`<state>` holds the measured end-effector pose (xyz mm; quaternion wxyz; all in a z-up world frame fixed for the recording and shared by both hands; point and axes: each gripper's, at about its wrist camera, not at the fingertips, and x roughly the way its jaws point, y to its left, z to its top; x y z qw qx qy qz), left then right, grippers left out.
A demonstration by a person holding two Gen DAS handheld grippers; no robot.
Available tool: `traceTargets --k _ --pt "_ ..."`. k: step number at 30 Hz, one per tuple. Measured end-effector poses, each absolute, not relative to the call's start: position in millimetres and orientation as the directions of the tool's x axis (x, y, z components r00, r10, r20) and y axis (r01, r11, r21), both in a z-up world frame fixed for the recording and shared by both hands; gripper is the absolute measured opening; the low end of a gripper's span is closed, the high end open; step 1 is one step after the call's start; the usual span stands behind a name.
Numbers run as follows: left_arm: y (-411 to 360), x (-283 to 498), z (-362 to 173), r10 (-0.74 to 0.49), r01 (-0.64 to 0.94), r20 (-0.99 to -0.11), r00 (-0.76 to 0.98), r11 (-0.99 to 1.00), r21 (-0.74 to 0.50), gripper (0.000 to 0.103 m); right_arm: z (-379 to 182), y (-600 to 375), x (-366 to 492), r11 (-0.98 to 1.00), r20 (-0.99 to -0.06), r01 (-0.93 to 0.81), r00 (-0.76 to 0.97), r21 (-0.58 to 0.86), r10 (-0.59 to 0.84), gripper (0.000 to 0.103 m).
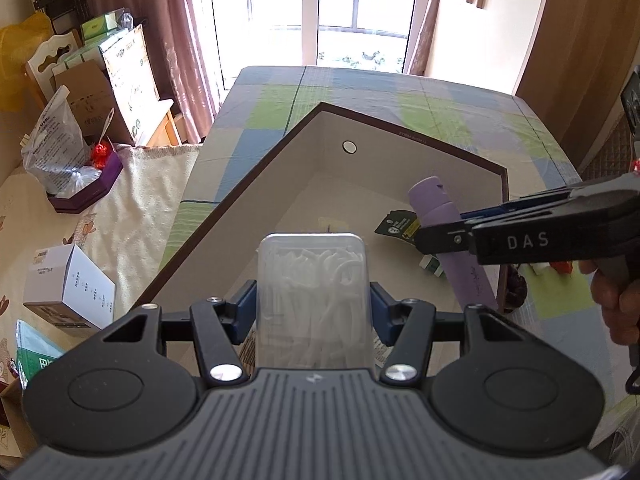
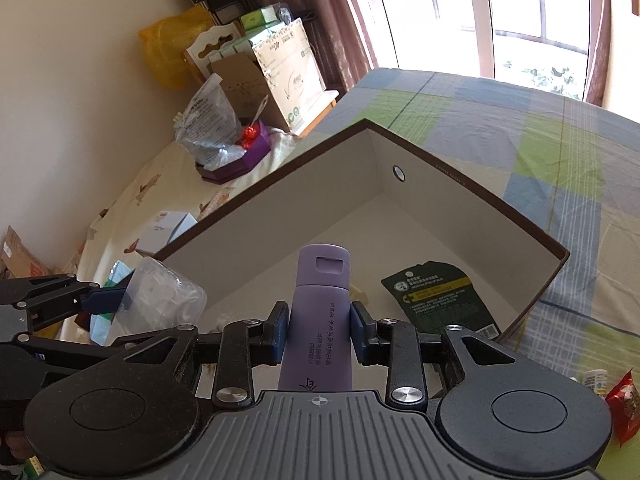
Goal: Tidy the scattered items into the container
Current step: 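Carry the floss box and lilac tube into the box and open both tools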
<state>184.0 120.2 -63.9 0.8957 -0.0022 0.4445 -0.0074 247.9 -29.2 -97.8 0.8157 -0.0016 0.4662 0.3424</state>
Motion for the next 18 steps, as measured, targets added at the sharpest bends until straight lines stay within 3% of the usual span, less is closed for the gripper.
traceTargets --k 14,15,16,18 --pt "119 187 -105 0.008 -0.051 -0.848 0.530 0.998 -0.023 0.053 -139 -17 253 0.717 -0.852 -0.683 0.285 0.141 0.439 0.035" --pt "118 188 -107 0.005 -0.052 -0.850 0.527 0.998 -0.026 0.053 -140 -17 254 0.715 -0.856 -0.687 0.285 0.130 0.430 0.033" --pt "117 188 -108 0.005 -0.054 -0.852 0.523 0.998 -0.027 0.053 -142 -17 256 0.713 -0.860 -0.690 0.285 0.123 0.424 0.021" --pt "116 188 -111 0.008 -0.056 -0.854 0.521 0.998 -0.025 0.053 -142 -18 258 0.716 -0.862 -0.688 0.284 0.121 0.419 0.021"
